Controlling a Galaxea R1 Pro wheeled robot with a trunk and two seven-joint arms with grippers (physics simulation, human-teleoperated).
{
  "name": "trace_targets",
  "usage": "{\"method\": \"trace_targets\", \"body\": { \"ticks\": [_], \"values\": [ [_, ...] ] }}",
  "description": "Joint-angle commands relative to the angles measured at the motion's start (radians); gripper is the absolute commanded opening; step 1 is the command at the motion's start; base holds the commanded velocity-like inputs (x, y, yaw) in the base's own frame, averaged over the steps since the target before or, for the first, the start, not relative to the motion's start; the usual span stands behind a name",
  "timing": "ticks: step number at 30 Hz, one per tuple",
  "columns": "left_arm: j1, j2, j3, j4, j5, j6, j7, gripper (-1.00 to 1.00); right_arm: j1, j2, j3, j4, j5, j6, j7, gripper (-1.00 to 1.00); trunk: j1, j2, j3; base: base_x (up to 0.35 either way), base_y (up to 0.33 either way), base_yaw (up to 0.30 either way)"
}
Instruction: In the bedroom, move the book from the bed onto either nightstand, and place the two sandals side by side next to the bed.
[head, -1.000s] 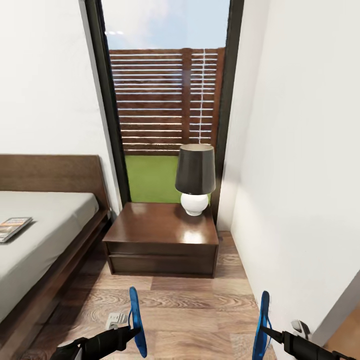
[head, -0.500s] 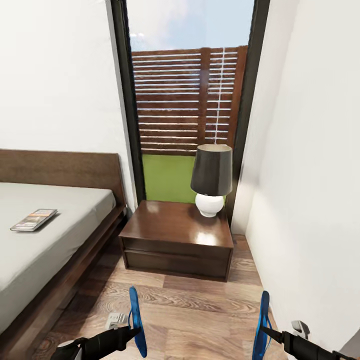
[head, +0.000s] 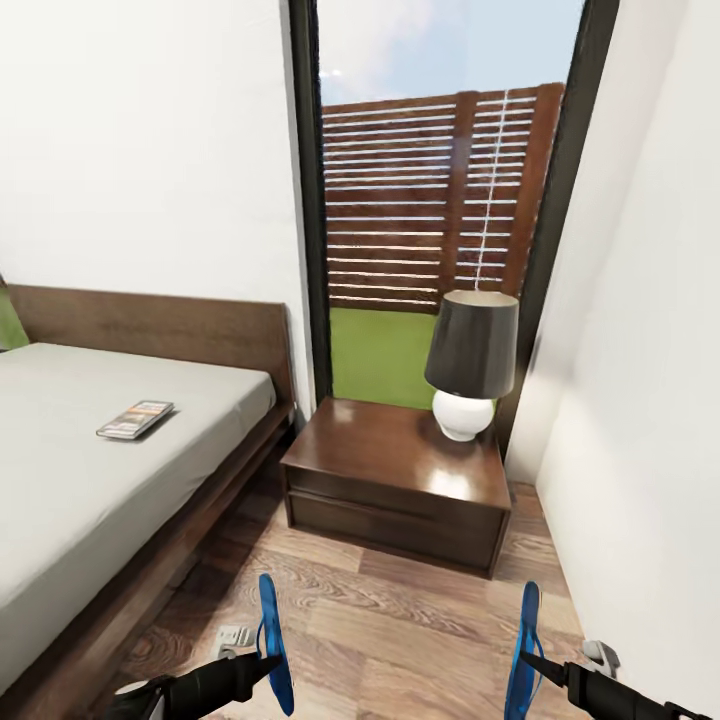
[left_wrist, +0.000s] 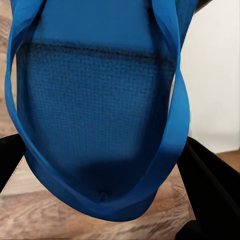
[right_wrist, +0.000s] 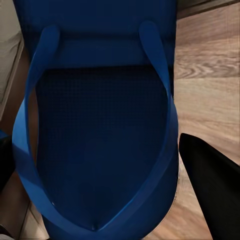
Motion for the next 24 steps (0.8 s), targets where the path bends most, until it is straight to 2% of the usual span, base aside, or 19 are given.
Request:
{"method": "trace_targets", "body": {
  "ticks": [1,19,24],
  "values": [
    [-0.001,-0.001,0.009,-0.001,-0.006,0.010,-0.007,-1.00,-0.001,0.001,-0.009,-0.001,0.007,0.009,0.004,-1.00,0.000,0.000,-0.001,0.000,0.000,0.294],
    [-0.001,-0.001,0.009,-0.001,-0.006,0.010,-0.007,-1.00,-0.001,0.001,-0.008,-0.001,0.009,0.009,0.004,-1.00,0.000,0.000,-0.001,0.000,0.000,0.294],
    [-0.001,-0.001,0.008,-0.001,-0.006,0.010,-0.007,-1.00,-0.001,0.001,-0.008,-0.001,0.009,0.009,0.004,-1.00,0.000,0.000,-0.001,0.000,-0.097,0.294]
  ]
}}
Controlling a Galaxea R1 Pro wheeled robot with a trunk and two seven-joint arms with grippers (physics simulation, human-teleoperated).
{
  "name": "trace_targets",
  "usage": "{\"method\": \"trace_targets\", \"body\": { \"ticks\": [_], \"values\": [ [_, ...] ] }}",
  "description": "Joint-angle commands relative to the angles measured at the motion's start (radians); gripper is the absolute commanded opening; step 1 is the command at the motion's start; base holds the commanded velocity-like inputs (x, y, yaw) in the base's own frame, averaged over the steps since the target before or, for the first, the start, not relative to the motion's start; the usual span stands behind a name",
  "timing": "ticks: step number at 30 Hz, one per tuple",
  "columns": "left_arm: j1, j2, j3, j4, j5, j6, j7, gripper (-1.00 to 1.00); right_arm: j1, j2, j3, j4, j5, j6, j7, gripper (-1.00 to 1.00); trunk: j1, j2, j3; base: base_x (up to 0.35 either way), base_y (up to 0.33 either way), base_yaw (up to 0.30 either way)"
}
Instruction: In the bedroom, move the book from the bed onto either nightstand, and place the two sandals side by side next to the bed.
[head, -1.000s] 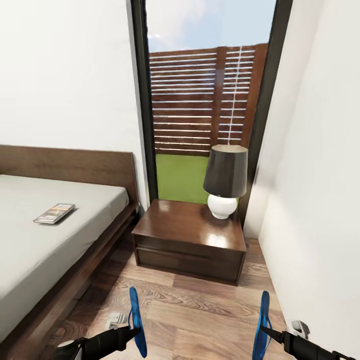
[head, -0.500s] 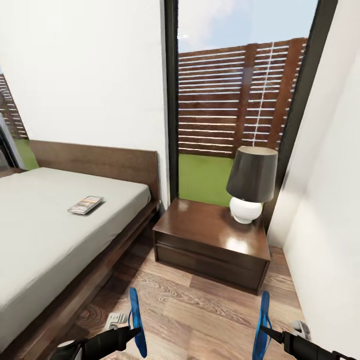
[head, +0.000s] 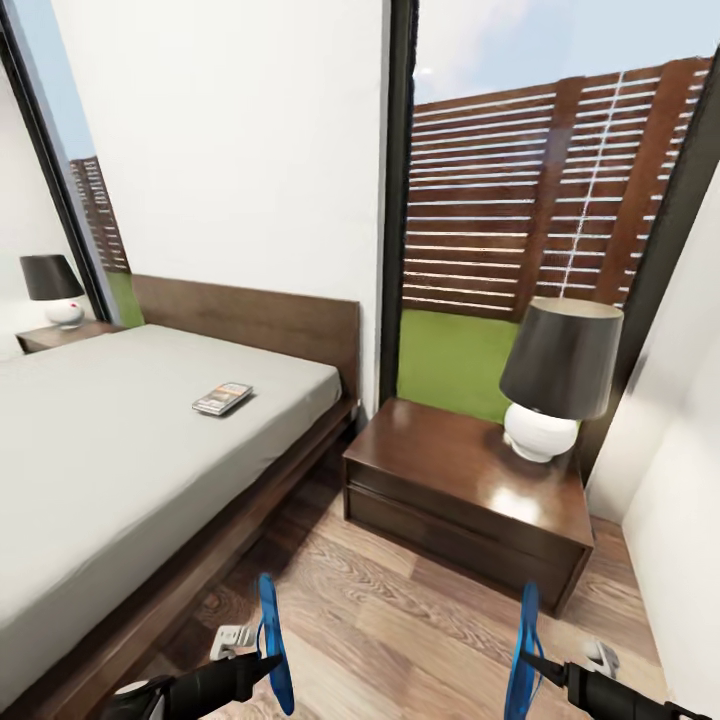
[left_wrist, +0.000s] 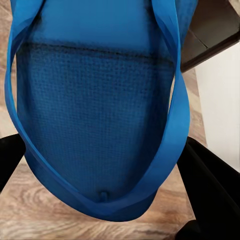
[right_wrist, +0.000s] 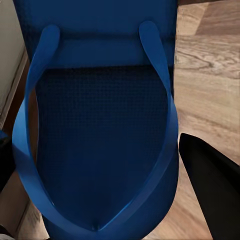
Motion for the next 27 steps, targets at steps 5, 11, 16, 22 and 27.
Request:
{"method": "trace_targets", "body": {
  "ticks": [5,11,16,22,27],
  "values": [
    [-0.001,-0.001,0.009,-0.001,-0.007,0.010,-0.007,-1.00,0.000,0.000,-0.008,-0.001,0.008,0.008,0.004,-1.00,0.000,0.000,-0.001,0.000,-0.093,0.294],
    [-0.001,-0.001,0.009,-0.001,-0.007,0.010,-0.007,-1.00,0.000,0.001,-0.008,-0.001,0.008,0.008,0.004,-1.00,0.000,0.000,-0.001,0.000,-0.007,0.294],
    [-0.001,-0.001,0.009,-0.001,-0.008,0.010,-0.007,-1.00,0.000,0.000,-0.008,-0.001,0.008,0.008,0.004,-1.00,0.000,0.000,-0.001,0.000,-0.040,0.294],
    [-0.001,-0.001,0.009,-0.001,-0.008,0.010,-0.007,-1.00,0.000,0.001,-0.008,-0.001,0.008,0.008,0.004,-1.00,0.000,0.000,-0.001,0.000,-0.072,0.294],
    [-0.001,-0.001,0.009,-0.001,-0.008,0.010,-0.007,-1.00,0.000,0.000,-0.008,-0.001,0.008,0.008,0.004,-1.00,0.000,0.000,-0.001,0.000,-0.008,0.294]
  ]
}}
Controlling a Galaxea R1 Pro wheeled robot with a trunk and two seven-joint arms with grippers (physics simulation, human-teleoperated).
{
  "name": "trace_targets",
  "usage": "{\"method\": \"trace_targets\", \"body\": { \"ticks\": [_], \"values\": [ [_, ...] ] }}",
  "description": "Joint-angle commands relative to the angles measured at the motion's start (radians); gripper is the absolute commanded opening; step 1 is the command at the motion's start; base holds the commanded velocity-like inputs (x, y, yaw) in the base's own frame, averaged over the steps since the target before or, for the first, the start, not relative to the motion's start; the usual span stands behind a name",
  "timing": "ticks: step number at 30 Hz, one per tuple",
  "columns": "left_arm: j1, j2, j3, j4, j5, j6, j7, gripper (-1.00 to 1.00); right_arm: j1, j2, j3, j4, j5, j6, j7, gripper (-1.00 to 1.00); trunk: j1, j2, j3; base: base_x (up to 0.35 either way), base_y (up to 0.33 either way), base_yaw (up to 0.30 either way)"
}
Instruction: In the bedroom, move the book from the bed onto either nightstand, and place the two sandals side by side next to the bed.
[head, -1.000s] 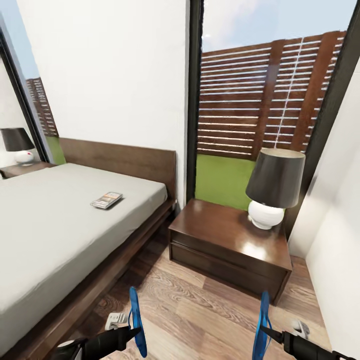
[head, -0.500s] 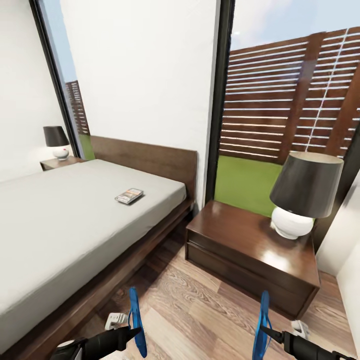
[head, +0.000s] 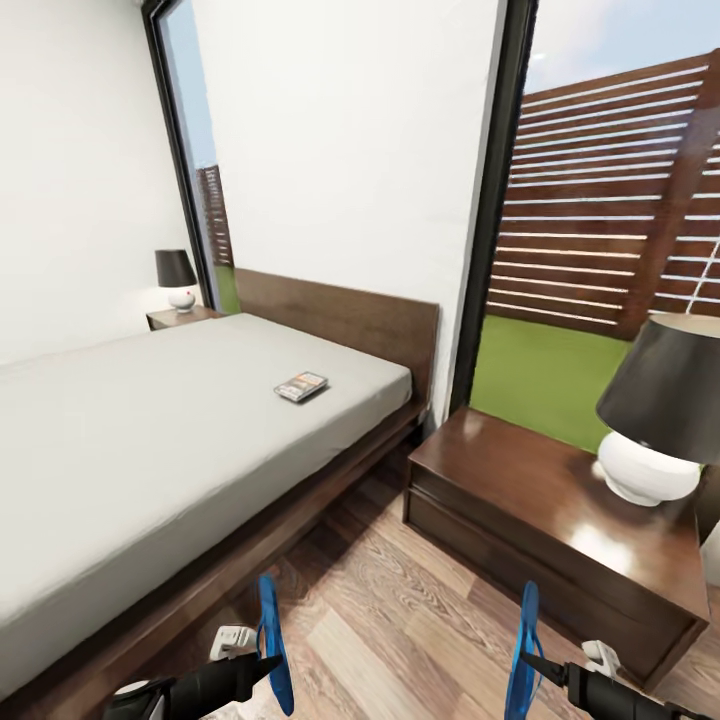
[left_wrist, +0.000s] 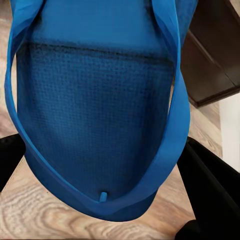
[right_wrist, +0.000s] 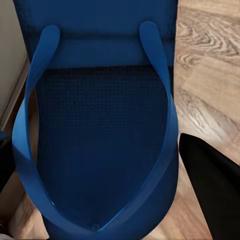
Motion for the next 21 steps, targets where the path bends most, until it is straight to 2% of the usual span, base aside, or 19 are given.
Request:
{"method": "trace_targets", "body": {
  "ticks": [1,21],
  "values": [
    [-0.001,-0.001,0.008,-0.001,-0.006,0.010,-0.007,-1.00,-0.001,0.001,-0.009,-0.001,0.008,0.008,0.004,-1.00,0.000,0.000,-0.001,0.000,-0.001,0.294],
    [-0.001,-0.001,0.008,-0.001,-0.007,0.010,-0.007,-1.00,-0.001,0.001,-0.009,-0.001,0.008,0.008,0.004,-1.00,0.000,0.000,-0.001,0.000,0.000,0.294]
  ]
}}
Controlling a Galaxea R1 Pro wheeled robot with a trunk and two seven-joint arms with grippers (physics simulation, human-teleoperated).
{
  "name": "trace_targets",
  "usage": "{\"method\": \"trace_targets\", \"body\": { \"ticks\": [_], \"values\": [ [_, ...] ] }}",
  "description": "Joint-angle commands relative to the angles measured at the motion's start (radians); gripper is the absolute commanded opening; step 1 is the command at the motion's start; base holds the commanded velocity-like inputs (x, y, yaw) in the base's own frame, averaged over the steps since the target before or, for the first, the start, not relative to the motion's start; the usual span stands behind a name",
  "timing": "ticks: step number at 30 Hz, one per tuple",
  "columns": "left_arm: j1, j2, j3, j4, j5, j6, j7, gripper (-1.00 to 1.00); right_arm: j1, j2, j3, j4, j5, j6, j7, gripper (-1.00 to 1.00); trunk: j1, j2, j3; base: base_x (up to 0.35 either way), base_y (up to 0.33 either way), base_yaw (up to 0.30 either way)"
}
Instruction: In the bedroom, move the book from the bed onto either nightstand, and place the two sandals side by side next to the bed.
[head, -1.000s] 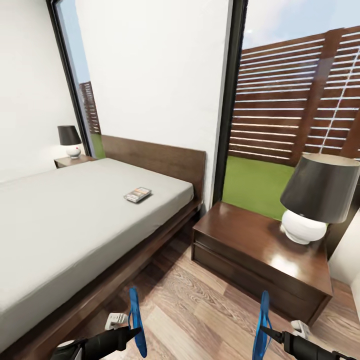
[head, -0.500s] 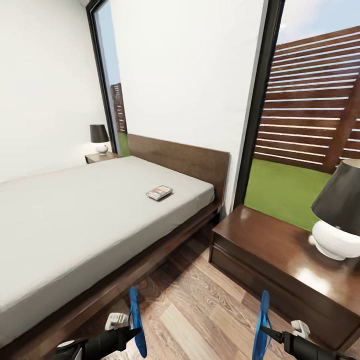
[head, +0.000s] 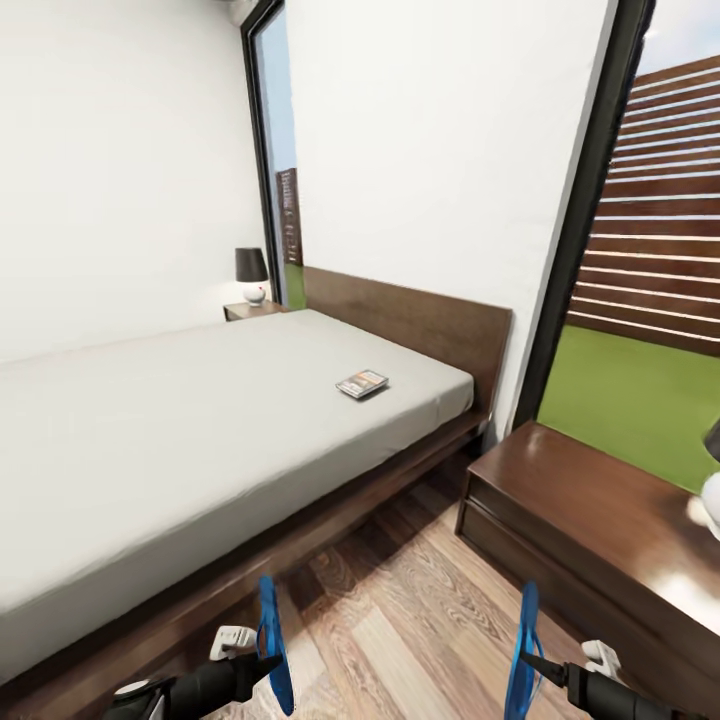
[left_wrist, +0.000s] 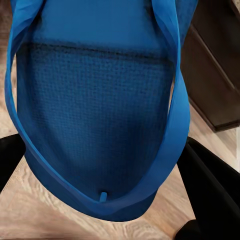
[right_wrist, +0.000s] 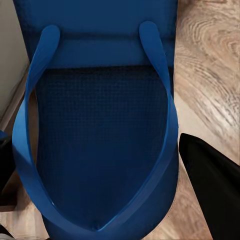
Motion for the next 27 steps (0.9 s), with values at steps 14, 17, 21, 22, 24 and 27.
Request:
{"method": "trace_targets", "body": {
  "ticks": [14,17,21,22,24,27],
  "values": [
    [-0.001,-0.001,0.009,-0.001,-0.006,0.010,-0.007,-1.00,-0.001,0.000,-0.009,-0.001,0.007,0.009,0.004,-1.00,0.000,0.000,-0.001,0.000,0.000,0.294],
    [-0.001,-0.001,0.009,-0.001,-0.006,0.010,-0.007,-1.00,-0.001,0.000,-0.009,-0.001,0.007,0.009,0.004,-1.00,0.000,0.000,-0.001,0.000,0.000,0.294],
    [-0.001,-0.001,0.009,-0.001,-0.006,0.010,-0.007,-1.00,-0.001,0.000,-0.009,-0.001,0.007,0.009,0.004,-1.00,0.000,0.000,-0.001,0.000,0.000,0.294],
    [-0.001,-0.001,0.009,-0.001,-0.006,0.010,-0.007,-1.00,-0.001,0.000,-0.009,-0.001,0.007,0.009,0.004,-1.00,0.000,0.000,-0.001,0.000,0.000,0.294],
    [-0.001,-0.001,0.009,-0.001,-0.006,0.010,-0.007,-1.00,-0.001,0.000,-0.009,-0.002,0.007,0.009,0.004,-1.00,0.000,0.000,-0.001,0.000,0.000,0.294],
    [-0.001,-0.001,0.009,-0.001,-0.006,0.010,-0.007,-1.00,-0.001,0.001,-0.009,-0.001,0.007,0.009,0.004,-1.00,0.000,0.000,-0.001,0.000,0.000,0.294]
  ]
}}
